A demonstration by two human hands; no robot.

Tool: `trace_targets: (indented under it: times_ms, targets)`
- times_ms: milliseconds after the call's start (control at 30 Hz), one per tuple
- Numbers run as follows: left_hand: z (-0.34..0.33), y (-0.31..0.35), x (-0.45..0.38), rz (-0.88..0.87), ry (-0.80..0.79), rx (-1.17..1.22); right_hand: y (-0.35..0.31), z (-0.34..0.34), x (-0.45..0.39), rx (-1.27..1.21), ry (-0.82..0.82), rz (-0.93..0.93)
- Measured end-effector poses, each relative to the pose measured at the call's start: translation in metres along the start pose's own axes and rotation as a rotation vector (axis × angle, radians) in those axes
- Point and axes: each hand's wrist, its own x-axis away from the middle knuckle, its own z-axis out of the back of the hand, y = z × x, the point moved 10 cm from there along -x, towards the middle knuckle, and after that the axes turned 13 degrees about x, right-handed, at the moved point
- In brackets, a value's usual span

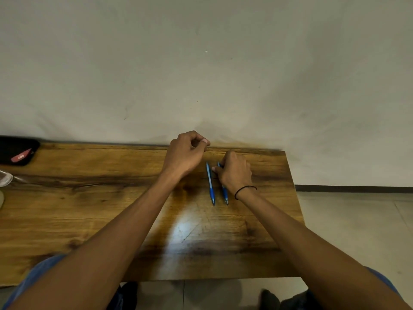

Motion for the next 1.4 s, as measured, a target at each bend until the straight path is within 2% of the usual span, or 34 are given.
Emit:
trace_targets:
  times_ms: [200,400,600,733,867,967,1033,1267,1400]
  targets:
    - [0.001,-0.001,-0.001,-0.001,0.006,-0.026,-0.007,0.013,-0.005,-0.013,0.11,0.024]
    - [0.005,-0.006,-0.001,0.03,0.041,-0.032,-0.023,-0.018,0.006,0.027,-0.006,0.111]
    - [0.01,-0.015,-0.002,0.102,0.071,-0.089,-0.021,-0.017,0.002,-0.017,-0.004,0.082]
    - [0.005,-0.023,-0.001,0.174,0.027,-0.159,-0.016,0.001,-0.008,-0.234,-0.006,0.04]
    - [-0.016,-0.029,0.001,0.269,-0.109,0.058,-0.016,0.018,-0.014,-0.593,-0.027,0.021]
    - [-0.019,-0.017,0.0,0.181,-0.128,0.177,-0.018,0.024,-0.011,-0.856,-0.1,0.015]
    - [-0.014,-0.01,-0.001,0.104,-0.115,0.168,-0.019,0.026,-0.01,-0.94,-0.138,0.02]
    - [-0.008,0.006,0.003,-0.053,-0.081,-0.015,-0.005,0.048,-0.018,-1.05,-0.036,0.011]
    - [-0.006,0.01,0.005,-0.085,-0.073,-0.062,-0.003,0.049,-0.019,-1.063,-0.062,0.052]
